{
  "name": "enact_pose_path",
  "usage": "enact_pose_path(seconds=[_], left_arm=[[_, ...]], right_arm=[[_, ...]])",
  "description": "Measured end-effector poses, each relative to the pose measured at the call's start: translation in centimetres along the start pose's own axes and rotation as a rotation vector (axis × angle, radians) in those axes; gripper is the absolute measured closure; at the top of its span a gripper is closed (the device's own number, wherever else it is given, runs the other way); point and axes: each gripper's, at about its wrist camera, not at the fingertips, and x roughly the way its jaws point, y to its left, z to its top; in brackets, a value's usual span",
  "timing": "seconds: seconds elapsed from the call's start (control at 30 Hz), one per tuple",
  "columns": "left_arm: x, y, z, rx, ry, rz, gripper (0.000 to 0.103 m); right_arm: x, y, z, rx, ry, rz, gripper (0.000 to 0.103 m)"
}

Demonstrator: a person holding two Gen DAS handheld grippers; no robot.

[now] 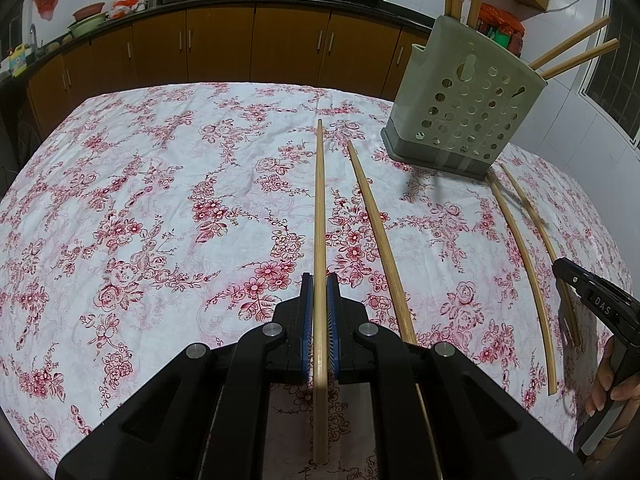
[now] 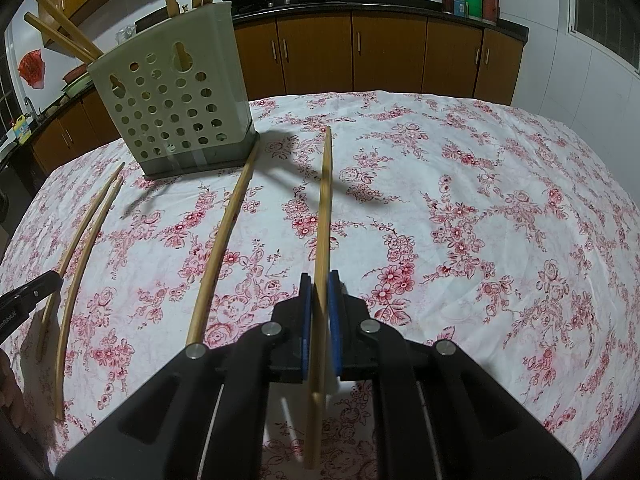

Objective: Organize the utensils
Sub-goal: 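Lift both held chopsticks up over the green holder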

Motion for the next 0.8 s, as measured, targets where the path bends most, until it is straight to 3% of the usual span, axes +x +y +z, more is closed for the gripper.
enact_pose_path(seconds=[0.5, 0.6, 0.8], left_arm=[[-1.1, -1.5, -1.5, 0.109, 0.01, 0.077, 0.096], [-2.0, -1.3, -1.0, 0.108, -0.016, 0.079, 0.096], [-7.0, -1.1, 1.8, 0.078, -0.183, 0.053, 0.096]], right_arm=[[-1.3, -0.7, -0.7, 0.008, -0.004, 0.03, 0.095], [-3.3, -0.9, 0.2, 0.015, -0.076, 0.036, 0.095], [-8.2, -1.4, 2.8, 0.024, -0.24, 0.035, 0.095]])
